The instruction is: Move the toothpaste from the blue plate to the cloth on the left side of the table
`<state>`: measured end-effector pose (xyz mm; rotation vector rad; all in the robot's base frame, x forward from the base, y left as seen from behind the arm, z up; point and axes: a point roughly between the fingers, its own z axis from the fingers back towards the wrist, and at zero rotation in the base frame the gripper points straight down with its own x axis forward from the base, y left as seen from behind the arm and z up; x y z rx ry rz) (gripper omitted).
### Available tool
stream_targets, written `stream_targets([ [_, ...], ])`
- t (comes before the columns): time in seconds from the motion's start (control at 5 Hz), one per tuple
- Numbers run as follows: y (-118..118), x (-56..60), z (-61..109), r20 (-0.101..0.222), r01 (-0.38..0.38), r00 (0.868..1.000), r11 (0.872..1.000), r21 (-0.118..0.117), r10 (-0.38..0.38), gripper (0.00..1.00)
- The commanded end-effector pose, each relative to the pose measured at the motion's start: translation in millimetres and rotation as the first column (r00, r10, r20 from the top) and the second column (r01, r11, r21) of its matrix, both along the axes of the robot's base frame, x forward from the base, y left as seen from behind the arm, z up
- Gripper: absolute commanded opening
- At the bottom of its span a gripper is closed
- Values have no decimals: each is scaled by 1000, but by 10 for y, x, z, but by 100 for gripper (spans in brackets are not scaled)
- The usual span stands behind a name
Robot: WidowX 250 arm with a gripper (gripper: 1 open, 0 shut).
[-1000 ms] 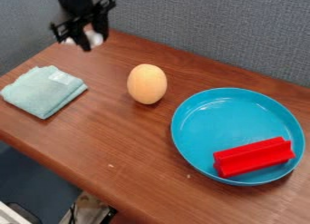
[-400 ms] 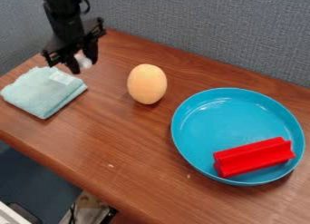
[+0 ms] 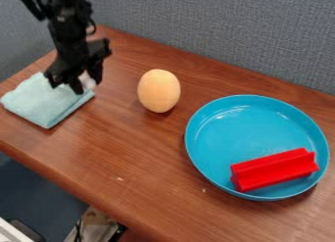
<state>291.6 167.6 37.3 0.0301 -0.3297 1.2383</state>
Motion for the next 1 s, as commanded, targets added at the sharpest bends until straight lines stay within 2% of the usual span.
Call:
stream_targets([
  [0.0,97,27,-58,23,-12,1000,999,47,11,0],
  [0.2,107,37,-145,21,-9,1000,998,60,7,0],
  [0.4,110,31,-143,14,-7,1000,997,73,6,100],
  [0.8,94,24,-35,7,5,1000,997,80,-6,100],
])
